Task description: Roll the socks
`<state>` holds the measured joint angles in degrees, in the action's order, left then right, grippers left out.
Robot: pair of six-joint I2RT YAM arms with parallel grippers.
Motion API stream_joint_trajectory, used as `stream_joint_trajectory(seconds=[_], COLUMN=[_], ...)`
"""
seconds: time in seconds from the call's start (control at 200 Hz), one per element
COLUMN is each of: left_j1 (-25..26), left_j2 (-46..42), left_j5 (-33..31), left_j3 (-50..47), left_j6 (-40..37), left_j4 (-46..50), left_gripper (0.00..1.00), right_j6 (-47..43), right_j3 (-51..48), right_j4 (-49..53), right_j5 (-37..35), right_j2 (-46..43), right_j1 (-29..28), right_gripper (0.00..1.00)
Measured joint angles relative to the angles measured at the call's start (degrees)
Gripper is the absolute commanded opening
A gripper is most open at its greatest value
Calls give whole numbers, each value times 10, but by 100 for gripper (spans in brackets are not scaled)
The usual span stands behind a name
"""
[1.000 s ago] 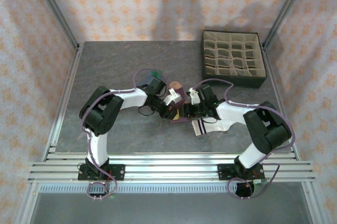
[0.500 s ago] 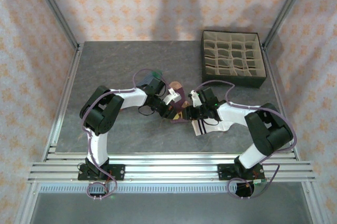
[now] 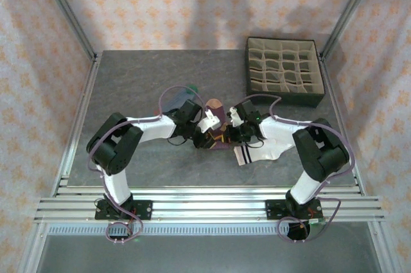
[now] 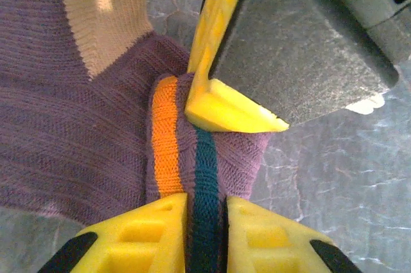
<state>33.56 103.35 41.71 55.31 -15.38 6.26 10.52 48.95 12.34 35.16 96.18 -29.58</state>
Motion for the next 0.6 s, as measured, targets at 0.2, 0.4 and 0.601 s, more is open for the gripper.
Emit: stream_joint_trajectory(seconds=[0.2, 0.4, 0.601], left_j1=[5, 20, 79], left_j2=[-63, -125, -153], left_j5=[-55, -131, -222], left_j3=[-75, -158, -231], left_j6=[-28, -70, -145], left_j4=[-63, -128, -229], left_gripper=[23, 28, 45], right_j6=[0, 2, 1], right_j3=[30, 46, 62], right_j4=[38, 60, 83], right_j5=[5, 8, 11], right_j2=[19, 28, 38], right_j1=[0, 0, 2], right_gripper=[2, 1, 0])
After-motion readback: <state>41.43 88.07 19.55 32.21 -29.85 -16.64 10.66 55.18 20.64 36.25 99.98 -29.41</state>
